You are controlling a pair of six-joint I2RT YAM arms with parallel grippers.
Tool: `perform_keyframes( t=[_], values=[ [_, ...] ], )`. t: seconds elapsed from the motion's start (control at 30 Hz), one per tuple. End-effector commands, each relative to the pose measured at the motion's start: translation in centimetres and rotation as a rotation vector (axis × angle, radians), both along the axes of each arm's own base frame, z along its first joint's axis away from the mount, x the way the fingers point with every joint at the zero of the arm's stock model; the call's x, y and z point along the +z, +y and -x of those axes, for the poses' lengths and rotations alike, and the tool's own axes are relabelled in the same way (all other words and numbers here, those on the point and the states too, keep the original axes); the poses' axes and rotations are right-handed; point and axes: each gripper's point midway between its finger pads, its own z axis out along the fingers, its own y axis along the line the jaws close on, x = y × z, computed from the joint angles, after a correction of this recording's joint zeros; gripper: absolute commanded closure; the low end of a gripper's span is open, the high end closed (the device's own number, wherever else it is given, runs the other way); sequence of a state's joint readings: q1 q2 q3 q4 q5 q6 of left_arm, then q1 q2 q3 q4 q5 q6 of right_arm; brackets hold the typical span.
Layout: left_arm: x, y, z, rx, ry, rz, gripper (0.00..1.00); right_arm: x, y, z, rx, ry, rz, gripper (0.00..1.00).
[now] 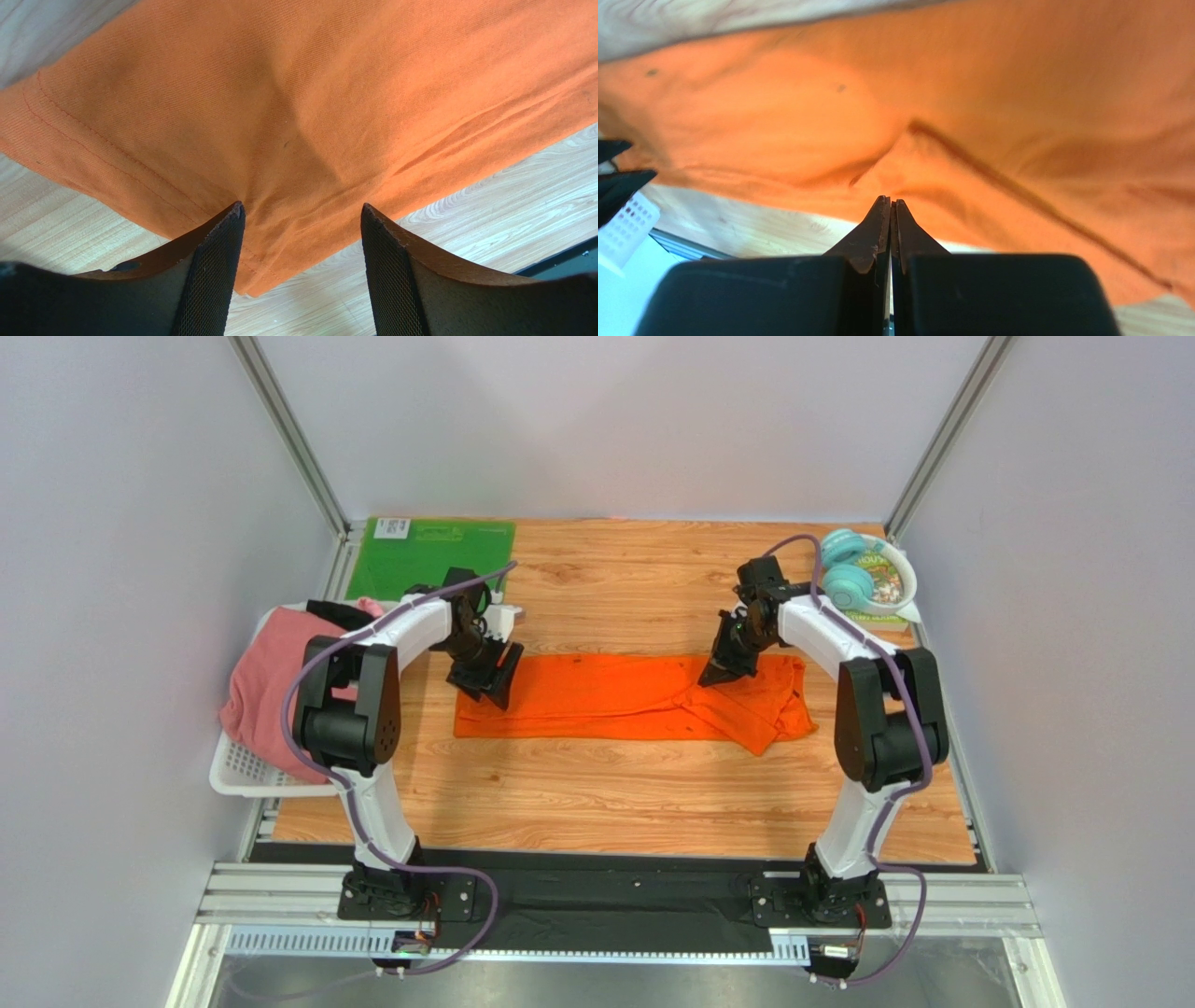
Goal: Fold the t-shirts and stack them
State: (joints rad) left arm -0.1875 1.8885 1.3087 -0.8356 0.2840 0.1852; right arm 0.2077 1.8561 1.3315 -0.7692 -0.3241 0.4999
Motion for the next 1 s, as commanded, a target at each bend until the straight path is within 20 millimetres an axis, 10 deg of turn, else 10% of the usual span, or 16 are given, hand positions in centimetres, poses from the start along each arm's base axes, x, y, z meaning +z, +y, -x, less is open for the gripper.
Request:
perform_keyframes(
  t=[0.0,0.17,0.33,0.6,0.97],
  values=[
    [1.4,0.2,-0.3,-0.013,-0.053,-0.001,0.32,4.5,1.5,1.7,0.044,-0.102,-0.037,1.00],
    [1.6,0.1,-0.4,-0.012,-0.062,0.006,0.32,5.3,2.0,5.0,0.067,-0.105,-0.052,1.00],
    [1.7,0.0,-0.3,-0.011,-0.056,0.011,0.32,3.8,0.9,2.8,0.065,-0.100,0.027,0.70],
    [1.1,0.2,0.4,-0.019,-0.039,0.004,0.32,0.1,1.1,-2.1,0.056,-0.029,0.094,0.70],
    [1.4,0.3,0.1,-0.028,-0.058,0.002,0.32,-1.8,0.7,-2.8,0.038,0.018,0.113,0.71]
  ],
)
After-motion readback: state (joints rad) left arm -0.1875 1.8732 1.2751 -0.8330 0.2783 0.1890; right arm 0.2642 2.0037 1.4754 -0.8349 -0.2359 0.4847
